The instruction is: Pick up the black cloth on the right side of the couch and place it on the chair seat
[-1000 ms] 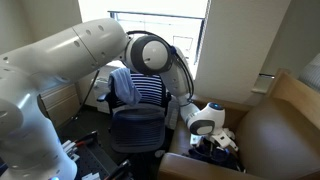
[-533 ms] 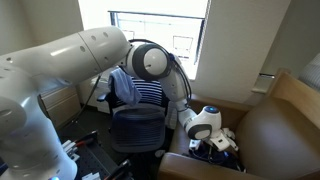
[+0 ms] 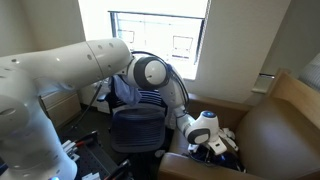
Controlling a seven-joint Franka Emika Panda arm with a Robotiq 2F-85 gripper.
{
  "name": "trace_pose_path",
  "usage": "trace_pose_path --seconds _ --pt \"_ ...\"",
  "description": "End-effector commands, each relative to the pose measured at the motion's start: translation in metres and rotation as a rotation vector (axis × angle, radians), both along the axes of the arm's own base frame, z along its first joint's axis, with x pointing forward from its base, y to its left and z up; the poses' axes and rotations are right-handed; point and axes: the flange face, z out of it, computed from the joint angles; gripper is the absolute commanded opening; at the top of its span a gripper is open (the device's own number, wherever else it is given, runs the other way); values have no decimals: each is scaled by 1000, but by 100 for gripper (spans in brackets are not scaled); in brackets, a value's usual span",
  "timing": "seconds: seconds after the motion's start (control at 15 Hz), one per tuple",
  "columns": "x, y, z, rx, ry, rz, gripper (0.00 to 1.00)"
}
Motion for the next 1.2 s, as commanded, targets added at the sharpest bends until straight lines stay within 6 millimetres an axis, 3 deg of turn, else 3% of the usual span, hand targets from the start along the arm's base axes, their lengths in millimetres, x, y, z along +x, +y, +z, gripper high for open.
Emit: trace_pose_path --seconds 0.0,0.07,0.27,0.6,0.73,1.0,1.13 --pt "-1 -2 -7 35 4 -8 75" --pt "-2 -3 -11 39 8 -9 74" --pt "-4 -8 -17 51 15 -19 53" --pt "10 -7 -4 34 -21 -10 18" --pt "24 -3 12 31 -58 4 3" --pt "59 14 76 41 -231 47 1" --pt "77 22 120 38 -347 85 2"
